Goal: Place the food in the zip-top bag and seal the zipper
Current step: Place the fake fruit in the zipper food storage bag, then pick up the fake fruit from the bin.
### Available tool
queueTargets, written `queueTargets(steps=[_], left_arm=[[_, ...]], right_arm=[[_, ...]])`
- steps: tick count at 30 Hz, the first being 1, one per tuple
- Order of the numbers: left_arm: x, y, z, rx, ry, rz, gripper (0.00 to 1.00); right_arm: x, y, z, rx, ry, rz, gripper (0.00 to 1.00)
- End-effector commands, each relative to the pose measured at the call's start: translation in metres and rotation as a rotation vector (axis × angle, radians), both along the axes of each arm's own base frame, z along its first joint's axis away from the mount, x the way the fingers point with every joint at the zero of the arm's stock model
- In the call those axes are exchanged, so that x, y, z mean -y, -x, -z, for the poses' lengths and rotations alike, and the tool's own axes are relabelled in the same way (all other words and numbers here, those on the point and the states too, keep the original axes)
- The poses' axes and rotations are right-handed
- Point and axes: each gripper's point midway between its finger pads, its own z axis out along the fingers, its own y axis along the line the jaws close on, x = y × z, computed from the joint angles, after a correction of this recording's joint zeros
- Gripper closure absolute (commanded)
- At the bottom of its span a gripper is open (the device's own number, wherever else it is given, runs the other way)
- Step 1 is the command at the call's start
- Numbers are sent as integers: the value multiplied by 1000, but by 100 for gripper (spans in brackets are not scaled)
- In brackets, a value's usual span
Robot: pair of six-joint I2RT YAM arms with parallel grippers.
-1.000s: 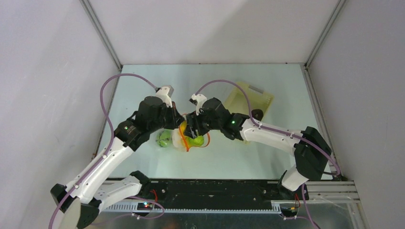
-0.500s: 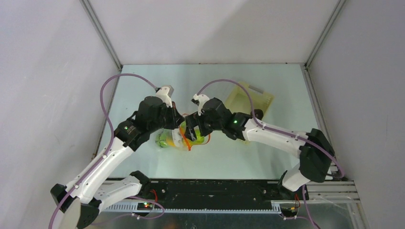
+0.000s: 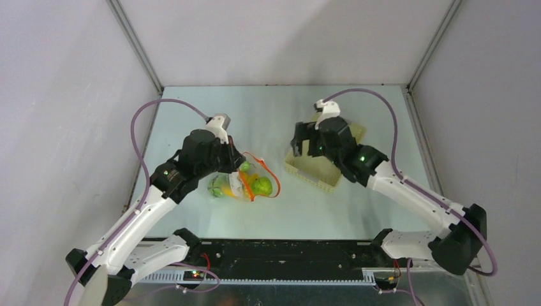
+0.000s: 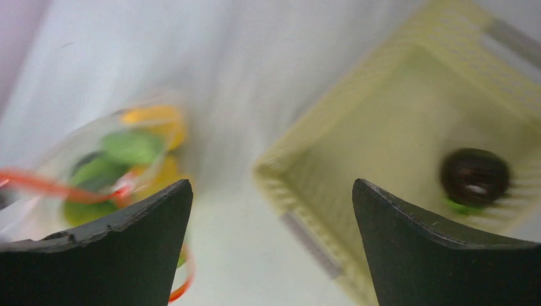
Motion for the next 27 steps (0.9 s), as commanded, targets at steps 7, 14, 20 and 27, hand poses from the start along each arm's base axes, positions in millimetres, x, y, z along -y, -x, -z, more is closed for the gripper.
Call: queueTargets(steps=[7, 14, 20, 27], left_arm=[[3, -5, -13, 47, 11, 10, 100], [2, -6, -10, 43, 0, 7, 100], [-1, -8, -10, 47, -12, -11, 100], [1, -8, -10, 45, -8, -5, 100]], right_arm=[[109, -89, 92, -226, 352, 293, 1], [147, -122, 148, -358, 649, 422, 1], [158, -120, 179, -447, 773, 459, 1], [161, -103, 200, -503, 795, 436, 3]])
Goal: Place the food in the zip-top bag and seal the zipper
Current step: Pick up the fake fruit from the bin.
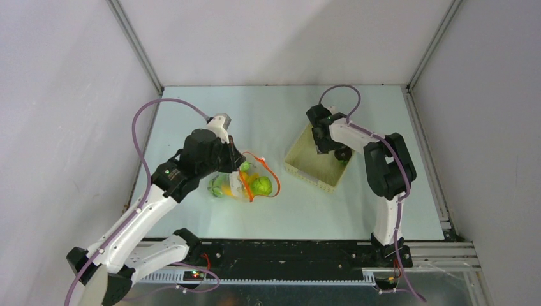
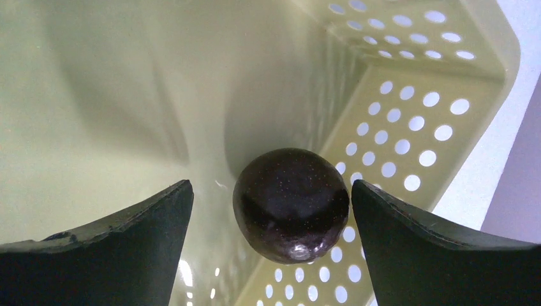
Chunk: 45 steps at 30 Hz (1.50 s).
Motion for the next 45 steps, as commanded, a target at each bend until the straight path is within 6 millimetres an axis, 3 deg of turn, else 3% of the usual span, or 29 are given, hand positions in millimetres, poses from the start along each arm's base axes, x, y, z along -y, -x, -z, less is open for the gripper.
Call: queueTargets(steps=[1, 12, 16, 24, 28, 30, 32, 33, 35, 38, 41, 45], left_arm=[[2, -5, -13, 50, 4, 5, 100], [1, -4, -18, 64, 18, 4, 100], [1, -4, -18, 64, 19, 7, 100], [1, -3, -20, 71, 23, 6, 100], [1, -2, -21, 73, 25, 7, 100], [1, -2, -21, 73, 26, 7, 100], [1, -3, -20, 71, 27, 6, 100], [1, -3, -20, 70, 27, 6, 100], [2, -3, -20, 69, 25, 6, 100], [5, -1, -19, 60, 35, 25, 100], [7, 0, -19, 56, 40, 36, 100], [8, 0, -18, 52, 42, 37, 100]], right_arm=[[6, 10, 3, -14, 26, 14, 4], [-21, 25, 4, -33, -89, -24, 17], [-32, 28, -7, -3, -121, -43, 29], [-42, 26, -49, 119, -201, -48, 49], [-44, 30, -79, 207, -281, -56, 52], [-48, 36, -106, 277, -359, -70, 54], [-59, 45, -126, 320, -467, -119, 54], [-77, 48, -136, 330, -563, -179, 54], [-102, 68, -144, 323, -732, -280, 55], [-158, 113, -178, 274, -1055, -529, 55], [-201, 145, -205, 276, -1201, -720, 54], [-252, 176, -224, 288, -1293, -888, 55]])
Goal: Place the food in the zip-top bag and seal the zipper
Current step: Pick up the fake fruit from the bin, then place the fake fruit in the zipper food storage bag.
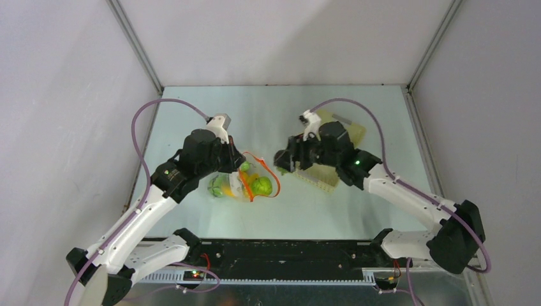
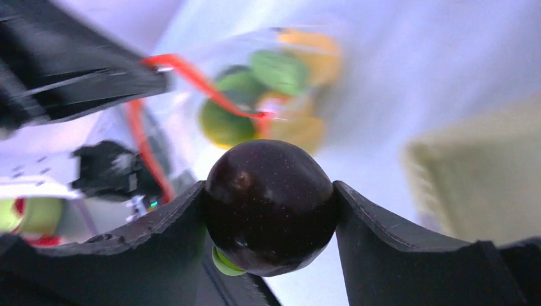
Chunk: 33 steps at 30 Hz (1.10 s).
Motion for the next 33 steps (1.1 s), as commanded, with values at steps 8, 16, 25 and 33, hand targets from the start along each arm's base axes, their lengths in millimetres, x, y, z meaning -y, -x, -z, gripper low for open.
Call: queueTargets(steps=[8, 16, 25, 33], left_arm=[[5, -1, -18, 58, 34, 28, 100], [6, -1, -19, 59, 38, 31, 100], [5, 0, -21, 66, 39, 28, 100], [4, 0, -21, 68, 40, 25, 100]], right_arm=[[-111, 36, -25, 57, -211, -249, 55], [-120, 13, -10, 84, -94, -87, 54], [-134, 17, 1, 95, -18, -88, 17], [-123, 27, -17, 163, 35, -69, 1]])
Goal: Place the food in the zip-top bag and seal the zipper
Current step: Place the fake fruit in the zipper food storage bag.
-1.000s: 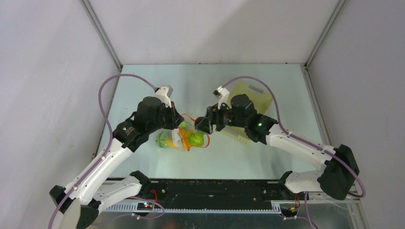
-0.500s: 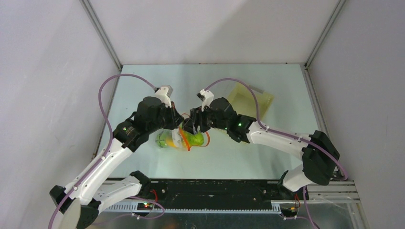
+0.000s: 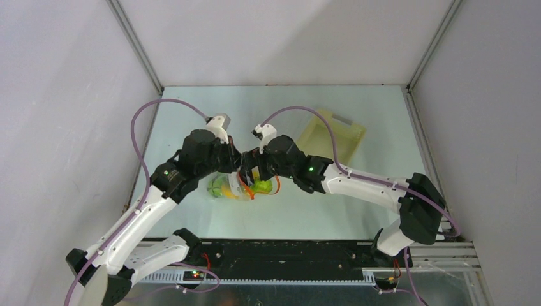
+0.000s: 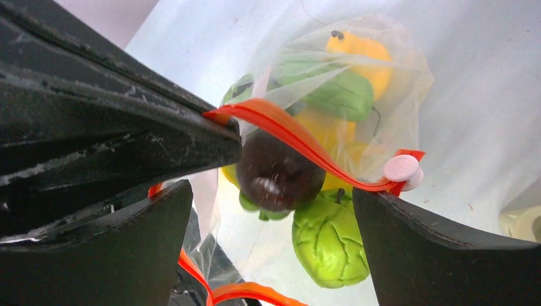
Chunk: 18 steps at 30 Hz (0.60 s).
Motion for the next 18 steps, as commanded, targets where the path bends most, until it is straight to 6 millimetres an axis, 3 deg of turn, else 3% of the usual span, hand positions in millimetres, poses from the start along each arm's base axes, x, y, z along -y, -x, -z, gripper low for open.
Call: queueTargets(steps=[1, 6, 12, 18], left_arm=[[4, -1, -19, 63, 36, 22, 100], [3, -3, -18, 64, 31, 14, 100], [3, -4, -16, 59, 23, 9, 100], [4, -4, -15, 55, 19, 16, 100]], right_arm=[[13, -2, -44, 95, -21, 42, 1], [43, -4, -56, 134, 28, 112, 0], [106, -16, -84, 172, -32, 276, 0], [159, -25, -75, 153, -81, 341, 0]])
